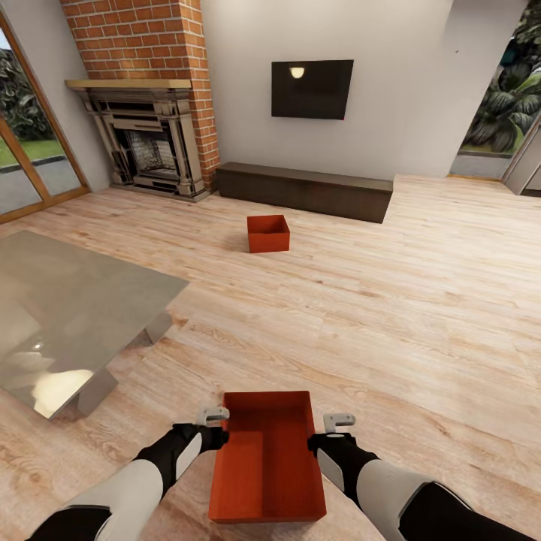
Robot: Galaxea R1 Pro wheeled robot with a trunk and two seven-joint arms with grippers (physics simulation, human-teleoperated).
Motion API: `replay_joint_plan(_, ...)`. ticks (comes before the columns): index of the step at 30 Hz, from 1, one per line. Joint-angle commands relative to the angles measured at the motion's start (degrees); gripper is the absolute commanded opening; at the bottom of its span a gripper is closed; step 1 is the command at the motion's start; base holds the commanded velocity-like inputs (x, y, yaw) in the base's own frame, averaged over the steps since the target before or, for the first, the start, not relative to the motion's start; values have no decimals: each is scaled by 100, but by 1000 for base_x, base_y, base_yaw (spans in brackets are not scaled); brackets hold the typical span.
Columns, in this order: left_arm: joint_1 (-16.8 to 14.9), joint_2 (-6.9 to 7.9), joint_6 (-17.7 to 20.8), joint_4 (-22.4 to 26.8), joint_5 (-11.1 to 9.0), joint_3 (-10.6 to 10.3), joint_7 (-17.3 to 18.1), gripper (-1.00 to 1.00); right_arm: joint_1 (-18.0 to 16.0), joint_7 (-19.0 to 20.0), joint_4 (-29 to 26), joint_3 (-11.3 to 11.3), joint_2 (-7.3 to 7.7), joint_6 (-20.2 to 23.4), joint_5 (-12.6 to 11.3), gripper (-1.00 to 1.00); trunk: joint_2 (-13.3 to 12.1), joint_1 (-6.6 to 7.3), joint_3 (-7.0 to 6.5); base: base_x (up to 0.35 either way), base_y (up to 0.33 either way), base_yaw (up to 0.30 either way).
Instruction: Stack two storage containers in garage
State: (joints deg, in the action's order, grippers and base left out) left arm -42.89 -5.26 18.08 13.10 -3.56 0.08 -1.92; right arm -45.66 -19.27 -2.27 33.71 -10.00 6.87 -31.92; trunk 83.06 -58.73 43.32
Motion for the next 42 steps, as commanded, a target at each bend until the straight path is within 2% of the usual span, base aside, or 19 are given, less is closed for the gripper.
replay_joint_plan(1,0,1,11,5,-39,2,-22,100,-2,-29,-10,48,0,43,-25,100,2,0,4,0,0,0)
replay_joint_plan(4,0,81,-47,-12,-33,19,-26,100,-2,-27,-10,48,0,37,-22,100,2,0,4,0,0,0)
replay_joint_plan(5,0,251,-59,-6,-32,27,-26,100,0,-30,-10,48,0,36,-21,100,2,0,4,0,0,0)
replay_joint_plan(6,0,295,-61,-5,-32,29,-24,100,-1,-31,-10,48,0,36,-20,100,2,0,4,0,0,0)
replay_joint_plan(7,0,401,-64,2,-31,33,-22,100,-1,-30,-10,48,0,35,-20,100,2,0,4,0,0,0)
replay_joint_plan(10,0,476,-66,2,-31,29,-20,100,0,-29,-10,48,0,34,-23,100,2,0,4,0,0,0)
replay_joint_plan(26,0,503,-60,8,-48,36,-14,100,-4,-28,-33,65,0,38,59,100,2,0,4,0,0,0)
replay_joint_plan(33,0,516,-61,28,-49,30,41,100,-4,-28,-214,57,0,42,55,100,2,0,4,0,0,0)
replay_joint_plan(42,0,471,-9,60,-25,14,19,100,-4,-24,-229,59,0,50,52,100,2,0,4,0,0,0)
